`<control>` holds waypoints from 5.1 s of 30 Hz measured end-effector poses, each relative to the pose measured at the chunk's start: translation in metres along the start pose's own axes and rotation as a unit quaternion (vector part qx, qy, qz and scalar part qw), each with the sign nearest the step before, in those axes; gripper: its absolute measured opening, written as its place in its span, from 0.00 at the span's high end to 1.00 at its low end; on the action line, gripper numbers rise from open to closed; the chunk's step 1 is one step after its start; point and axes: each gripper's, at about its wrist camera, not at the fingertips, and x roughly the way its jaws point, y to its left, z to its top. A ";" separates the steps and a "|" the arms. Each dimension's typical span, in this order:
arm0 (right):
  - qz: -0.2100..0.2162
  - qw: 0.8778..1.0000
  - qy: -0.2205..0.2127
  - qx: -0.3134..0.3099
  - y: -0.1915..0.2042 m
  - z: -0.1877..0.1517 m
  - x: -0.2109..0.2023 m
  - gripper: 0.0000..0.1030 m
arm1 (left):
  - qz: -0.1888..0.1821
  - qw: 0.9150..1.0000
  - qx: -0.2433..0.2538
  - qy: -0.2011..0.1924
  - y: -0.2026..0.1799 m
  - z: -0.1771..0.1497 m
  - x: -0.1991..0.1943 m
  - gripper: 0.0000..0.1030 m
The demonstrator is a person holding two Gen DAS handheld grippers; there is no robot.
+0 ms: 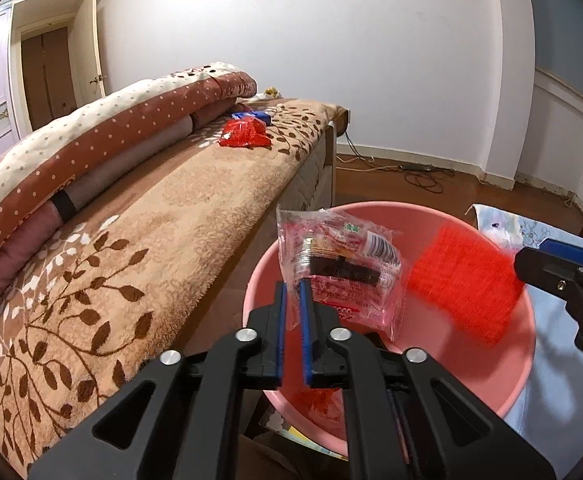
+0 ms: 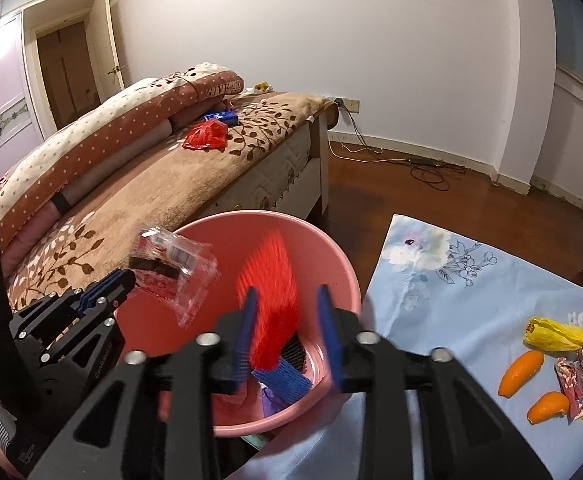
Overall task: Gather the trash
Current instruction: 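Carry the wrapper and red net over the pink bucket and open both grippers, then withdraw both grippers from the bucket back toward the sheet, then grasp an orange peel piece with the left gripper while the right gripper grasps the yellow foam net, then carry the orange peel and yellow net over the pink bucket and open both grippers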
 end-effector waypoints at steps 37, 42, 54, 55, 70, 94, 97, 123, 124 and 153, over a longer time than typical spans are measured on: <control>-0.019 0.996 -0.049 0.076 -0.069 -0.033 -0.075 0.50 | -0.077 0.997 -0.004 0.002 -0.030 0.005 -0.042 0.59; -0.029 0.993 -0.059 0.098 -0.092 -0.045 -0.097 0.50 | -0.090 0.996 0.010 -0.003 -0.046 0.006 -0.056 0.59; -0.059 0.983 -0.073 0.155 -0.152 -0.085 -0.137 0.50 | -0.135 0.990 0.033 0.018 -0.089 -0.006 -0.068 0.59; -0.062 0.983 -0.072 0.160 -0.157 -0.089 -0.139 0.50 | -0.140 0.989 0.037 0.024 -0.094 -0.008 -0.068 0.59; -0.124 0.966 -0.086 0.208 -0.225 -0.131 -0.181 0.50 | -0.191 0.977 0.081 0.040 -0.148 -0.024 -0.069 0.59; -0.148 0.943 -0.049 0.295 -0.298 -0.175 -0.178 0.50 | -0.365 0.894 0.249 0.076 -0.310 -0.043 -0.060 0.59; -0.150 0.943 -0.042 0.294 -0.304 -0.169 -0.169 0.50 | -0.353 0.894 0.264 0.083 -0.324 -0.049 -0.045 0.59; -0.177 0.940 0.027 0.289 -0.335 -0.150 -0.106 0.93 | -0.328 0.899 0.274 0.097 -0.309 -0.043 -0.058 0.89; -0.181 0.942 0.026 0.283 -0.334 -0.151 -0.108 0.93 | -0.327 0.900 0.272 0.094 -0.305 -0.041 -0.062 0.89; -0.195 0.955 -0.121 0.189 -0.294 -0.072 -0.229 0.93 | -0.249 0.953 0.171 0.026 -0.217 0.010 -0.092 0.89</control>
